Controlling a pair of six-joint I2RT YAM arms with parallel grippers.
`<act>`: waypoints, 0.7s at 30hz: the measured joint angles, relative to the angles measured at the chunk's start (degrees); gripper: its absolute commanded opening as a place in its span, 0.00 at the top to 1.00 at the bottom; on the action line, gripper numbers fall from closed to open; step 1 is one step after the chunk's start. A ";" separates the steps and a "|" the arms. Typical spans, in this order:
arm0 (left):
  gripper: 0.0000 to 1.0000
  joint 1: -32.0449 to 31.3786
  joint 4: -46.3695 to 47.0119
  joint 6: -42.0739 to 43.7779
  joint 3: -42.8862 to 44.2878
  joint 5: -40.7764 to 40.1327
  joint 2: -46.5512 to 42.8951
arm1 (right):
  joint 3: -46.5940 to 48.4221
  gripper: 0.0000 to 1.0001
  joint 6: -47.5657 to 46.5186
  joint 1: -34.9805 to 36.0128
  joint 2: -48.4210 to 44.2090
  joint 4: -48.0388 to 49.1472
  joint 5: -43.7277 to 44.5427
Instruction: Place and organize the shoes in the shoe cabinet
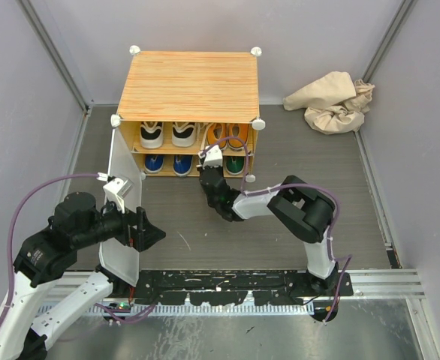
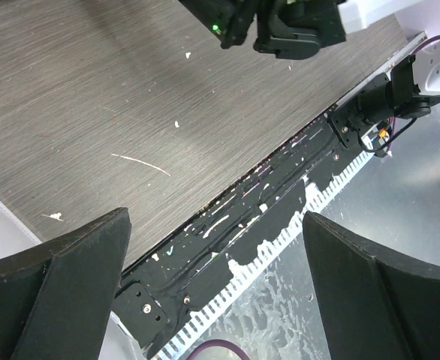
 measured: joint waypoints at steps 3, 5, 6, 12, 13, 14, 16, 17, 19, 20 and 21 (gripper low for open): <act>0.02 0.00 0.00 0.00 -0.09 0.02 0.00 | 2.14 0.99 -0.09 -0.87 3.06 -0.24 0.31; 0.02 0.00 0.00 0.00 -0.20 0.02 -0.02 | 3.26 0.99 0.02 -1.46 4.50 -0.85 0.61; 0.02 0.00 0.00 0.00 -0.24 0.02 -0.02 | 3.56 0.98 0.20 -1.73 4.87 -1.42 0.72; 0.02 0.00 0.00 0.00 -0.28 0.02 -0.02 | 3.76 0.46 2.58 -2.23 4.96 -3.32 0.42; 0.02 0.00 0.00 0.00 -0.28 0.02 -0.02 | 3.76 0.39 2.82 -2.23 4.94 -3.34 0.07; 0.02 0.00 0.00 0.00 -0.28 0.00 -0.02 | 3.76 0.34 3.17 -2.23 4.94 -3.37 -0.13; 0.02 0.00 0.00 0.00 -0.28 0.00 -0.02 | 3.65 0.30 3.69 -2.23 4.61 -3.50 -1.27; 0.02 0.00 0.00 0.00 -0.28 0.00 -0.02 | 3.19 0.28 3.91 -2.23 4.00 -3.65 -2.36; 0.02 0.00 -0.09 0.00 -0.13 -0.04 0.07 | 2.01 0.25 4.50 -2.21 1.99 -4.59 -4.00; 0.02 0.00 -0.20 0.00 0.15 -0.20 0.24 | 1.42 0.23 4.83 -2.19 0.87 -4.94 -4.63; 0.02 0.00 -0.37 0.00 0.70 -0.33 0.52 | 0.66 0.23 5.18 -2.08 -1.09 -6.10 -5.77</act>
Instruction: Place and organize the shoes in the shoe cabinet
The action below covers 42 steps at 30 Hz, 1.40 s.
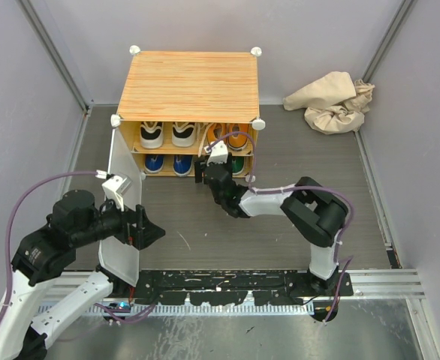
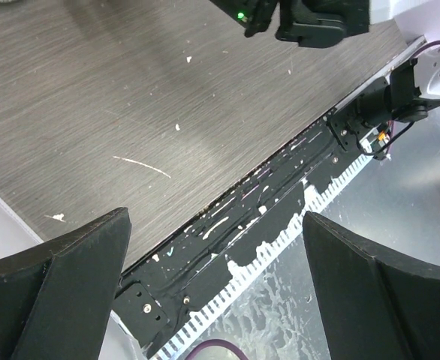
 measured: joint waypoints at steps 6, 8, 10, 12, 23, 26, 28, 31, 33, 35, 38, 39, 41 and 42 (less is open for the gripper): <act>0.02 0.00 0.28 0.02 4.61 -0.11 2.80 | -1.77 0.20 2.14 0.02 -10.97 -5.99 -3.76; 0.02 0.00 0.74 0.02 5.11 -0.09 3.23 | -1.75 0.21 2.95 0.02 -12.63 -7.63 -3.98; 0.02 0.00 0.85 0.02 5.11 -0.09 3.45 | -1.25 0.22 3.28 0.22 -12.20 -8.74 -3.96; 0.02 0.00 0.85 0.02 5.11 -0.11 3.76 | 0.00 0.22 3.63 0.22 -9.97 -10.08 -3.74; 0.02 0.00 0.33 0.04 6.01 -0.42 3.13 | 7.89 0.37 5.42 -0.52 4.81 -13.35 2.58; 0.02 0.00 -0.02 0.04 6.01 -0.57 2.93 | 7.96 0.67 4.81 -0.52 5.31 -11.98 4.90; 0.02 0.00 -0.07 0.04 6.01 -0.57 2.91 | 7.98 0.80 3.39 -0.52 5.95 -10.99 7.08; 0.02 0.00 -0.09 0.04 5.97 -0.57 2.80 | 7.96 0.88 1.57 -0.52 6.73 -9.29 8.00; 0.02 0.00 -0.07 0.04 5.95 -0.57 2.80 | 7.69 0.89 0.90 -0.55 6.82 -8.33 7.41; 0.02 0.00 -0.09 0.04 5.86 -0.59 2.80 | 6.51 0.90 0.61 -0.81 6.80 -5.88 5.38; 0.02 0.00 -0.09 0.04 5.86 -0.59 2.80 | 3.74 0.90 0.55 -1.31 6.14 -1.38 2.21; 0.02 0.00 -0.09 0.02 5.86 -0.61 2.80 | 3.10 0.91 0.79 -1.42 5.88 -0.57 1.40; 0.02 0.00 -0.09 0.02 5.86 -0.61 2.80 | 1.97 0.91 1.68 -1.99 5.46 1.07 -0.61; 0.02 0.00 -0.09 0.02 5.84 -0.63 2.75 | 1.55 0.91 2.21 -2.23 5.33 1.68 -1.42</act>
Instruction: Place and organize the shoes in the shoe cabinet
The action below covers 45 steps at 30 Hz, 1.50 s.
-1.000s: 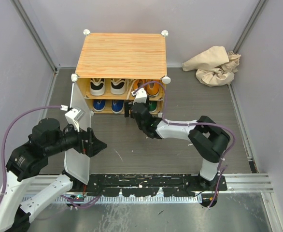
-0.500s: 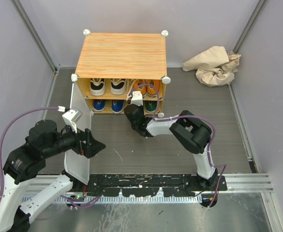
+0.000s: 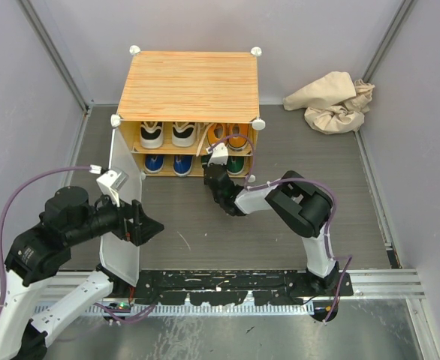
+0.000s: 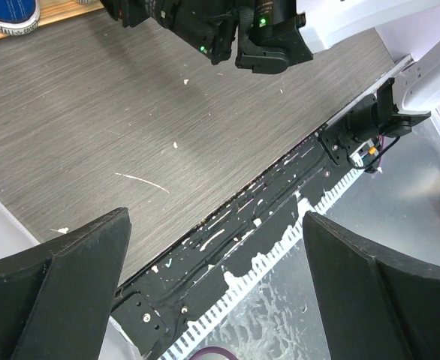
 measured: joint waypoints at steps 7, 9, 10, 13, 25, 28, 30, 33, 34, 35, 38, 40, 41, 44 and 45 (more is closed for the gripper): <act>0.02 0.00 -0.09 0.00 -0.17 -0.17 -0.68 | -3.34 0.75 7.06 -3.10 -0.94 4.59 -8.81; 0.02 0.00 -0.11 0.00 -0.17 -0.35 -0.72 | -3.48 0.56 8.17 -3.37 -0.94 4.66 -9.53; 0.02 0.00 -0.13 0.00 -0.17 -0.37 -0.74 | -3.52 0.48 8.63 -3.45 -1.01 4.63 -9.90; 0.02 0.00 -0.15 0.00 -0.17 -0.42 -0.74 | -3.91 0.37 9.70 -3.26 -2.36 3.13 -11.28; 0.02 0.00 -0.70 0.22 7.06 -0.59 2.27 | -12.02 0.14 6.78 7.04 -23.28 -8.61 -6.29; 0.02 0.00 -0.59 0.76 10.64 -1.62 3.41 | -13.18 0.13 6.19 11.58 -31.15 -15.32 -3.63; 0.02 0.00 -0.81 1.29 12.50 -2.91 4.22 | -14.27 0.10 6.47 12.74 -36.63 -20.76 -2.27; 0.02 0.00 -1.46 2.47 16.15 -7.52 6.49 | -16.76 0.06 7.37 12.61 -47.19 -31.30 -0.02; 0.02 0.00 -1.68 2.80 17.31 -9.99 7.30 | -17.11 0.03 7.87 12.52 -50.77 -35.28 0.63; 0.02 0.00 -1.70 3.06 18.27 -12.76 7.91 | -17.27 0.01 8.28 12.35 -54.14 -38.84 1.03; 0.02 0.00 -1.75 3.96 19.34 -21.27 8.39 | -17.22 0.00 9.57 12.31 -63.14 -48.68 1.55; 0.02 0.00 -2.29 4.02 19.34 -26.73 7.96 | -16.70 0.00 10.84 12.31 -68.52 -55.71 1.64; 0.02 0.00 -2.71 4.00 19.32 -29.18 7.65 | -16.09 0.00 11.52 12.31 -70.66 -59.17 1.70; 0.02 0.00 -3.41 3.37 17.79 -36.20 5.57 | -13.35 0.00 13.22 12.31 -74.38 -68.26 1.70; 0.02 0.00 -3.58 3.21 17.44 -37.00 5.27 | -12.24 0.00 13.77 12.31 -75.01 -70.93 1.70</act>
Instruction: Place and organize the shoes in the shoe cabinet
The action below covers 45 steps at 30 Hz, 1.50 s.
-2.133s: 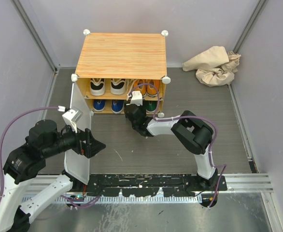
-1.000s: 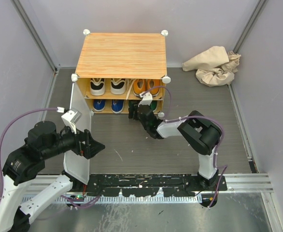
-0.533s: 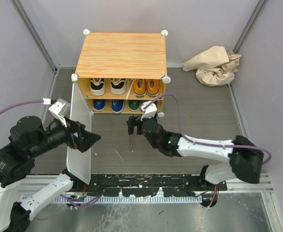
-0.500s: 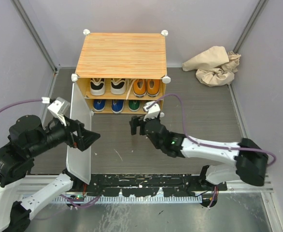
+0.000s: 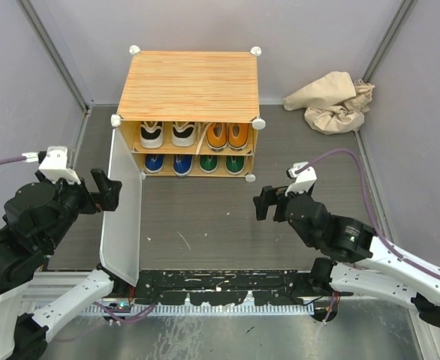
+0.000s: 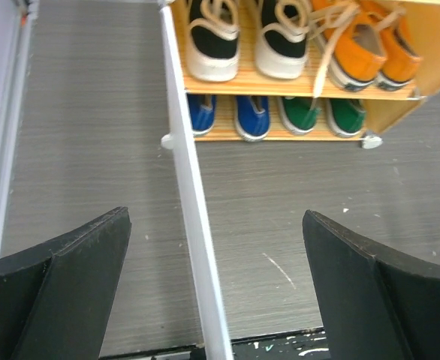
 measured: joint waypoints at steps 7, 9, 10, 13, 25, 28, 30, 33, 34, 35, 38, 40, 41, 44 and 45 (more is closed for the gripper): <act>0.02 0.00 -0.37 -2.86 -8.20 -3.98 -1.66 | 6.25 0.00 1.46 0.00 -0.39 -11.76 -0.44; 0.02 0.00 -0.26 -3.85 -10.05 -3.08 -1.66 | 7.23 0.00 1.55 0.00 -1.14 -13.64 -0.90; 0.02 0.00 -0.17 -4.17 -10.54 -2.54 -1.73 | 7.54 0.00 1.62 0.00 -1.55 -14.32 -1.09; 0.02 0.00 1.44 -5.60 -11.43 0.79 -2.60 | 8.85 0.00 1.68 0.00 -3.69 -16.74 -1.16; 0.02 0.09 17.75 -14.14 -13.70 22.01 -2.01 | 11.76 0.00 1.14 0.00 -5.88 -19.85 -0.55; 0.02 0.09 21.24 -14.47 -13.70 25.18 1.01 | 11.76 0.00 0.48 0.00 -5.42 -19.87 -0.33; 0.02 0.09 23.54 -14.53 -13.75 26.80 2.40 | 11.76 0.00 0.09 0.00 -5.22 -19.89 0.09; 0.02 0.09 26.84 -14.34 -13.75 28.46 4.57 | 11.76 0.00 -0.35 0.00 -5.14 -19.89 0.96; 0.02 0.09 27.45 -14.12 -13.66 28.92 5.22 | 11.76 0.00 -0.52 0.00 -5.11 -19.89 1.31; 0.02 0.09 27.74 -13.88 -13.57 29.57 5.81 | 11.76 0.00 -0.68 0.00 -5.11 -19.89 1.49; 0.02 0.11 28.44 -12.70 -13.73 32.39 6.05 | 11.76 0.00 -1.05 0.00 -5.09 -19.89 2.27; 0.02 0.09 29.38 -11.54 -15.15 35.74 4.42 | 11.76 0.00 -1.18 0.00 -4.85 -19.87 2.89; 0.02 0.09 29.33 -11.02 -15.74 37.40 2.89 | 11.76 0.00 -1.22 0.00 -4.55 -19.87 3.15; 0.02 0.09 28.92 -8.72 -16.13 42.73 -3.43 | 11.76 0.00 -1.57 0.00 -3.21 -19.78 3.82; 0.01 0.09 28.74 -7.80 -16.13 44.72 -5.62 | 11.76 0.00 -1.66 0.00 -2.84 -19.76 3.91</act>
